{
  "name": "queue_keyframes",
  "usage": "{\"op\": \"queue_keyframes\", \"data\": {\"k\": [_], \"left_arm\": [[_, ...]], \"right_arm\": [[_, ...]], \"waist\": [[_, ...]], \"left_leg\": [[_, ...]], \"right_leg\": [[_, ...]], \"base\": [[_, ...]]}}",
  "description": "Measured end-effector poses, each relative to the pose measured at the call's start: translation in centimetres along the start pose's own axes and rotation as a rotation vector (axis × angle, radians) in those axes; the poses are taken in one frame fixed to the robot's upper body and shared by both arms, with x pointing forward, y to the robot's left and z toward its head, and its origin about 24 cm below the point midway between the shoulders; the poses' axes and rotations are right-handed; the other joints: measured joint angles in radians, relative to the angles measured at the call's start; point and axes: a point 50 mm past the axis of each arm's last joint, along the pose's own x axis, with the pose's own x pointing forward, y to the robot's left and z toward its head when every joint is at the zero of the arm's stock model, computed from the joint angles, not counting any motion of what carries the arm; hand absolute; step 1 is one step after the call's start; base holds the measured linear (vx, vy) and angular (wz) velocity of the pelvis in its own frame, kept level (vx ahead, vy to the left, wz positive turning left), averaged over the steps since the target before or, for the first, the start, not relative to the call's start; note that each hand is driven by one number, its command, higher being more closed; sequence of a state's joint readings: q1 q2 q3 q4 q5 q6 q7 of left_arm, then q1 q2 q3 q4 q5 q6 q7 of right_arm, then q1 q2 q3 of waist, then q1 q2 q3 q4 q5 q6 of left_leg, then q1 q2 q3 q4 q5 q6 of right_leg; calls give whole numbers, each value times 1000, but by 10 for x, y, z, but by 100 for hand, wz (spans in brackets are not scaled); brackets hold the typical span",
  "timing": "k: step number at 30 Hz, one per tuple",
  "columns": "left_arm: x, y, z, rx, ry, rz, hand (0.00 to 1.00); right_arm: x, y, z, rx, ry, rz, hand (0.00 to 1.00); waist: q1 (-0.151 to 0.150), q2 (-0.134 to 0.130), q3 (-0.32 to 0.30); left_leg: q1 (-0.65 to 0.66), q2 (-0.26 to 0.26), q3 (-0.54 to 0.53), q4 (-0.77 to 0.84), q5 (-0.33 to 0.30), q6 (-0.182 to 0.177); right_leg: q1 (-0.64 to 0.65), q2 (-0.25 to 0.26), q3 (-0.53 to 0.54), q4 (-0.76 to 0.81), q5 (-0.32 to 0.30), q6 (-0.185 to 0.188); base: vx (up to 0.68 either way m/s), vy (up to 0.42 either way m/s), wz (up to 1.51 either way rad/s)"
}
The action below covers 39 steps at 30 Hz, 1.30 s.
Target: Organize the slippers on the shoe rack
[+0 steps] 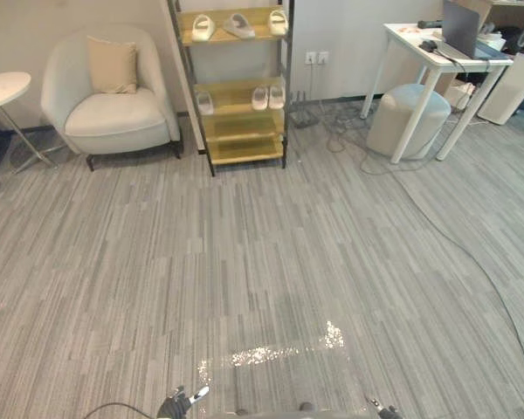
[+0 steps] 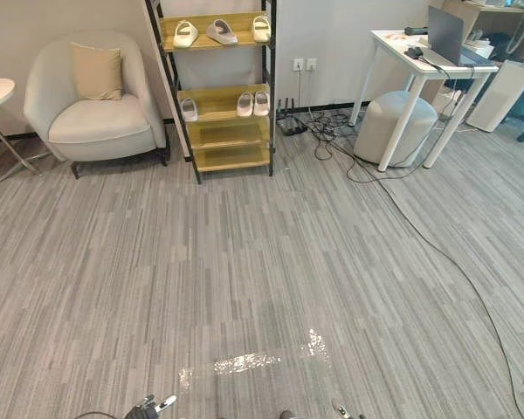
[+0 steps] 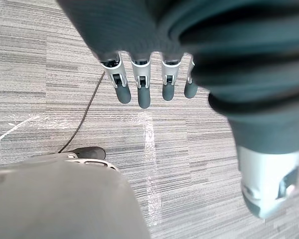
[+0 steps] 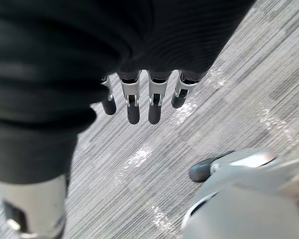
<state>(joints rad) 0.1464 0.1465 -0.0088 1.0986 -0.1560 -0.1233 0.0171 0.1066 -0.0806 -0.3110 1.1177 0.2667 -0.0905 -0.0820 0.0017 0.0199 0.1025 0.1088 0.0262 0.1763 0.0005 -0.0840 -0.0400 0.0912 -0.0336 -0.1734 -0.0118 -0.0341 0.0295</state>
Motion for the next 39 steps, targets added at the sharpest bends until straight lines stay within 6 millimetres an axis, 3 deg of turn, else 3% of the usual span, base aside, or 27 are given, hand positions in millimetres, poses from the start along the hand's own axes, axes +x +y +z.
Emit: {"op": "queue_keyframes", "data": {"k": [4, 8, 19, 23, 26, 28, 31, 32, 33, 35, 36, 38, 39], "left_arm": [[1, 3, 2, -11, 1, 13, 0], [1, 3, 1, -2, 6, 12, 0], [2, 4, 3, 4, 1, 13, 0], [3, 5, 7, 8, -7, 17, 0], [5, 9, 14, 16, -23, 23, 0], [6, 11, 20, 22, -36, 28, 0], [6, 6, 21, 15, -42, 17, 0], [7, 7, 22, 14, -42, 20, 0], [7, 6, 24, 7, -48, 21, 0], [7, 5, 25, 7, -51, 21, 0], [8, 7, 26, 9, -54, 25, 0], [8, 5, 26, 8, -53, 21, 0], [7, 0, 22, -2, -45, 14, 0]], "right_arm": [[2, 17, 8, -26, -23, 43, 0], [2, 28, 12, -68, -35, 76, 0], [1, 34, 13, -89, -41, 98, 0], [1, 36, 14, -94, -45, 109, 0], [1, 37, 15, -95, -48, 116, 0], [2, 36, 16, -98, -55, 113, 0], [4, 24, 23, -123, -72, 84, 0], [4, 23, 23, -124, -70, 79, 0], [4, 22, 25, -126, -75, 69, 0], [5, 20, 25, -128, -74, 63, 0], [5, 21, 25, -126, -73, 63, 0], [5, 20, 25, -129, -73, 59, 0], [5, 17, 27, -149, -79, 55, 0]], "waist": [[5, -16, 18], [8, -14, 25], [7, -20, 44], [5, -31, 55], [8, -44, 64], [8, -52, 82], [10, -18, 103], [11, -20, 110], [11, -14, 113], [13, -19, 118], [15, -26, 122], [17, -20, 119], [26, -10, 116]], "left_leg": [[17, -4, -30, -26, 9, -12], [34, -5, -48, -42, 12, -13], [33, -10, -61, -72, 30, -7], [19, -12, -55, -44, 14, -13], [-92, 14, -17, 192, -88, -48], [-176, 41, 40, 400, -106, -75], [-265, 116, 98, 673, -97, -89], [-300, 130, 106, 739, -103, -91], [-318, 130, 115, 743, -149, -70], [-362, 113, 121, 635, -172, -51], [-381, 93, 123, 523, -149, -34], [-378, 81, 127, 327, -63, -39], [-373, 89, 131, 291, -2, -14]], "right_leg": [[30, -1, -38, -21, -5, 8], [49, -2, -63, -23, -13, 20], [49, -7, -90, -25, -21, 22], [40, -16, -100, 9, -50, 19], [8, -20, -98, 61, -83, 9], [18, -24, -93, 62, -96, 2], [63, -11, -72, 61, -112, -9], [79, -13, -62, 58, -125, -24], [87, -20, -46, 59, -132, -27], [84, -48, -36, 55, -137, -20], [84, -69, -27, 52, -145, -8], [81, -82, -15, 46, -164, 24], [92, -79, 7, 48, -182, 49]], "base": [[52, -41, 21], [32, -37, 15], [-3, -20, 5], [10, -18, 8], [4, -5, 2], [-14, -14, -4], [53, -21, -18], [124, 21, -15], [135, 50, -19], [141, 89, -26], [150, 124, -24], [211, 219, -28], [376, 351, -50]]}}
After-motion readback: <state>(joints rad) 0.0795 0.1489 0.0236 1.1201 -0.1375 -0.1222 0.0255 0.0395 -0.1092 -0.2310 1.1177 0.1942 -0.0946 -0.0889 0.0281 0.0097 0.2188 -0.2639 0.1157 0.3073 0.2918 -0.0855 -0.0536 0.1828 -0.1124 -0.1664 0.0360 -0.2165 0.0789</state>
